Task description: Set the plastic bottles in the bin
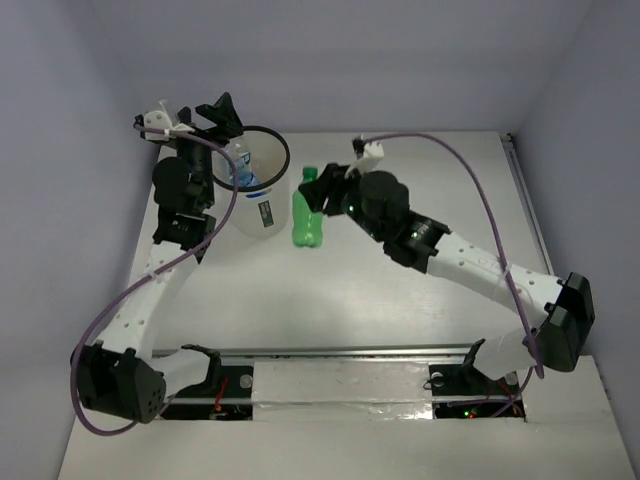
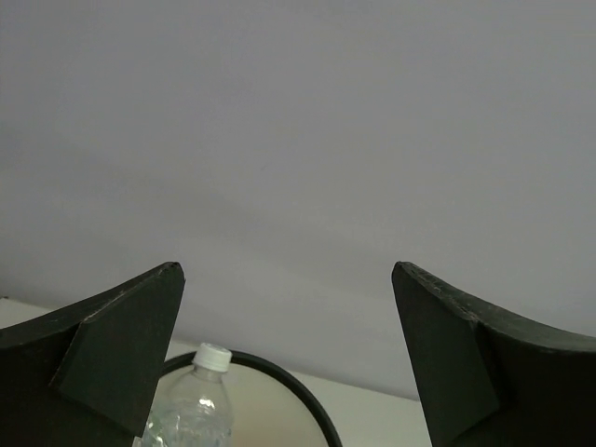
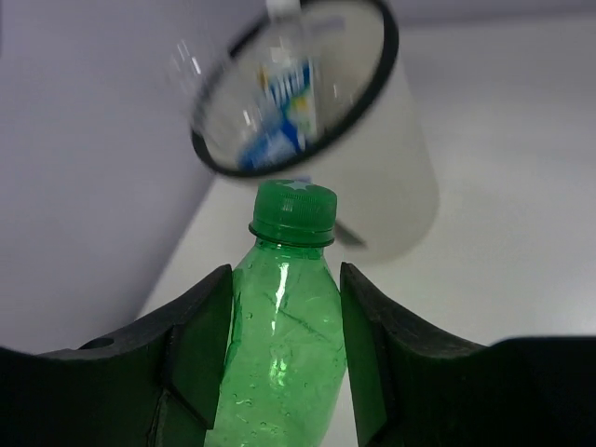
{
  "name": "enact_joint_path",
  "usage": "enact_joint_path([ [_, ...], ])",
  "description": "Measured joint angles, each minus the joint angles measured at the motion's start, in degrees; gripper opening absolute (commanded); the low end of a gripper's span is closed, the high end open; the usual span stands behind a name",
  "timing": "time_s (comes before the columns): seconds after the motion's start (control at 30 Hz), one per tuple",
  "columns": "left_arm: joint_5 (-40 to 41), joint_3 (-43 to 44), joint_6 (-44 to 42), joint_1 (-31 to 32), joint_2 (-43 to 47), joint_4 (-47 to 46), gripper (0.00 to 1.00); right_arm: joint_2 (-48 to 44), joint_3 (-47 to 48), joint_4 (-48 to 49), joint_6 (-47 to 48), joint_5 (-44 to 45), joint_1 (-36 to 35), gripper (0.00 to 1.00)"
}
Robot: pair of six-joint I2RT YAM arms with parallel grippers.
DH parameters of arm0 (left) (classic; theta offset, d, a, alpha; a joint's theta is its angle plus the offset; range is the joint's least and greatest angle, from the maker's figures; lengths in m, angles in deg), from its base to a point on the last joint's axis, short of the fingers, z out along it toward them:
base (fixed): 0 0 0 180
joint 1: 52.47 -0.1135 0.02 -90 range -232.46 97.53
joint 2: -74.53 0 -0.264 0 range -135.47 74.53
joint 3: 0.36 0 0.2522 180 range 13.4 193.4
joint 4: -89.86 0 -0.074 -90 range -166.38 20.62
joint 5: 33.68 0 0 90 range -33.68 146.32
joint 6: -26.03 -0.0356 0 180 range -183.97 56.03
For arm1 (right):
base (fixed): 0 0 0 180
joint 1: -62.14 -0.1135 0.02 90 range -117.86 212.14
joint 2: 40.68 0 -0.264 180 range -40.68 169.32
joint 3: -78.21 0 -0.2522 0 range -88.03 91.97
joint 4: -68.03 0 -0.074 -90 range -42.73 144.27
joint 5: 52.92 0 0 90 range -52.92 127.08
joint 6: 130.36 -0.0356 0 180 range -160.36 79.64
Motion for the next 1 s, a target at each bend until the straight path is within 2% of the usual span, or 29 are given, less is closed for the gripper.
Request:
enact_joint_path([
  [0.13,-2.97,0.5,4.15,0.0,6.6,7.63,0.78,1.31,10.73,2.51,3.93,1.88,2.89,0.5],
  [0.23,-6.4,-0.13,8.33,0.0,13.22,15.06,0.57,5.29,19.15,4.22,6.25,2.27,4.66,0.5],
  [0.33,-12.52,-5.07,12.59,0.0,23.19,20.0,0.35,10.67,26.47,5.84,8.17,2.36,6.12,0.5],
  [0.43,-17.05,-13.0,15.1,0.0,35.26,25.31,0.26,17.09,33.44,6.69,10.1,2.38,7.04,0.5],
  [0.57,-18.14,-20.5,16.55,0.0,48.63,32.28,0.27,26.84,43.06,7.06,12.96,2.49,7.78,0.5],
  [0.67,-18.21,-24.41,16.96,0.0,53.72,37.77,0.32,34.14,50.38,6.73,14.97,2.45,7.93,0.5],
  [0.83,-18.47,-28.48,17.0,0.0,56.83,44.11,0.37,46.14,64.22,4.02,18.21,1.95,8.04,0.5],
  [1.0,-19.58,-28.59,17.05,0.0,57.57,45.83,0.4,49.75,66.16,2.58,20.65,0.63,8.04,0.51],
])
